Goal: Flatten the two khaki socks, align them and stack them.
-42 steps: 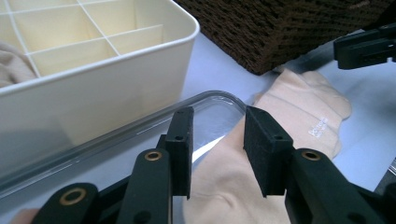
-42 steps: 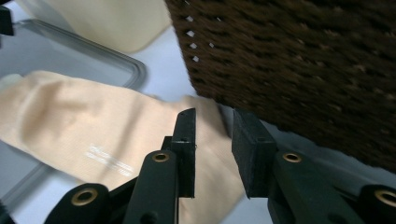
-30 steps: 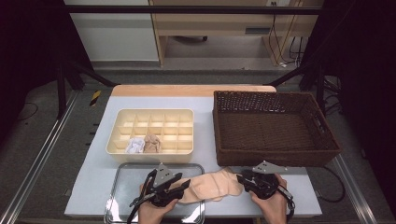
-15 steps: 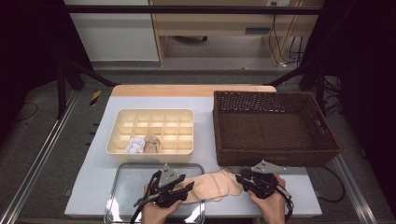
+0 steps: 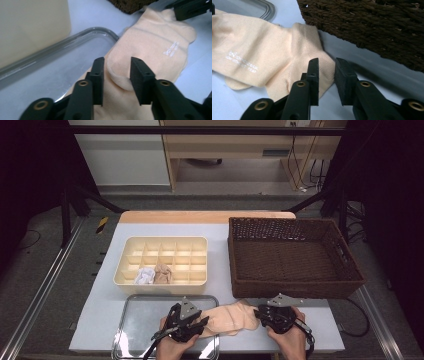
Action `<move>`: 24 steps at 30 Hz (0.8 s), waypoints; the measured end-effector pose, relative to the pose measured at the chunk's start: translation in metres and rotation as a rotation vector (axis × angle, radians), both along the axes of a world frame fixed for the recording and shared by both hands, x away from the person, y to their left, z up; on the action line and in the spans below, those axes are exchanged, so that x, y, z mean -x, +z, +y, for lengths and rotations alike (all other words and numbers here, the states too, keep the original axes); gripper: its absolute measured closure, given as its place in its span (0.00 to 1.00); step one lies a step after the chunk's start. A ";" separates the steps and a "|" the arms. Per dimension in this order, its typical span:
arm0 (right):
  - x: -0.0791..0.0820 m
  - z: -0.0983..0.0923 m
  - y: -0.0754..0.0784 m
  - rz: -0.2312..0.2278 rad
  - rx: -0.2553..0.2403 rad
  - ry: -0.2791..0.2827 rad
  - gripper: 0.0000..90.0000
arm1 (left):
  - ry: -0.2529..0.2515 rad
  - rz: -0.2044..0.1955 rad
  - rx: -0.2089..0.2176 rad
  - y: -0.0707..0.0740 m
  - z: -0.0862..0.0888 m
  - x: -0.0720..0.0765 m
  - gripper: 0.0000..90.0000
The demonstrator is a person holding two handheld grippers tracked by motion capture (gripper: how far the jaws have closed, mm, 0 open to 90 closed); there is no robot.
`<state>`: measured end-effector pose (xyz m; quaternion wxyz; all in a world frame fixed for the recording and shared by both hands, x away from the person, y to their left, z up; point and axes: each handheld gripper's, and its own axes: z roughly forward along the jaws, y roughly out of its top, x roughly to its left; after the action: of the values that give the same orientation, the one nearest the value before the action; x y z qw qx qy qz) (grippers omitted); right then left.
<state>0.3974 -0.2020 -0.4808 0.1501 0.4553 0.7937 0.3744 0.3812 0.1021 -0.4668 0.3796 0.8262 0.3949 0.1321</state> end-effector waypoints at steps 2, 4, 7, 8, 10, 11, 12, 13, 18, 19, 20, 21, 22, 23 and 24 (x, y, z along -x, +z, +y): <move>0.000 -0.001 0.001 0.002 0.003 -0.002 0.83 | 0.000 0.003 -0.004 -0.002 0.000 0.000 0.80; -0.001 0.000 0.001 -0.005 0.007 -0.011 0.76 | -0.007 0.006 -0.005 -0.003 0.000 0.000 0.85; -0.004 0.001 -0.002 -0.020 0.032 0.003 0.78 | -0.013 0.002 -0.007 -0.003 0.000 0.000 0.93; -0.003 0.001 -0.002 -0.012 0.027 0.005 0.82 | -0.013 -0.002 -0.003 -0.003 0.000 0.000 0.95; -0.003 0.001 -0.001 0.002 0.012 0.014 0.92 | -0.017 -0.006 0.011 -0.002 0.002 0.001 0.97; -0.003 0.002 -0.001 0.011 0.006 0.020 0.93 | -0.019 -0.009 0.021 -0.001 0.003 0.001 0.97; -0.002 0.002 0.001 0.018 0.008 0.024 0.93 | -0.022 -0.014 0.029 0.001 0.005 0.001 0.97; -0.001 0.002 0.003 0.018 0.004 0.027 0.94 | -0.021 -0.021 0.043 0.003 0.007 0.002 0.97; 0.007 0.001 0.023 -0.029 -0.068 0.041 0.94 | -0.027 -0.017 0.106 0.013 0.021 0.003 0.97; 0.008 0.002 0.026 -0.037 -0.086 0.042 0.94 | -0.025 -0.022 0.106 0.014 0.024 0.004 0.97; 0.010 0.003 0.030 -0.041 -0.099 0.051 0.94 | -0.022 -0.023 0.110 0.015 0.028 0.004 0.97; 0.011 0.005 0.032 -0.052 -0.101 0.065 0.94 | -0.020 -0.028 0.112 0.017 0.032 0.005 0.97; 0.012 0.008 0.034 -0.053 -0.106 0.070 0.94 | -0.015 -0.033 0.112 0.018 0.037 0.007 0.97; 0.013 0.011 0.036 -0.051 -0.114 0.080 0.94 | -0.010 -0.037 0.113 0.020 0.042 0.008 0.97; 0.014 0.014 0.037 -0.049 -0.119 0.092 0.94 | -0.005 -0.033 0.117 0.020 0.048 0.009 0.97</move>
<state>0.3834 -0.1878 -0.4434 0.1245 0.4171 0.7863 0.4385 0.3720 0.1499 -0.4465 0.4339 0.8013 0.3935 0.1214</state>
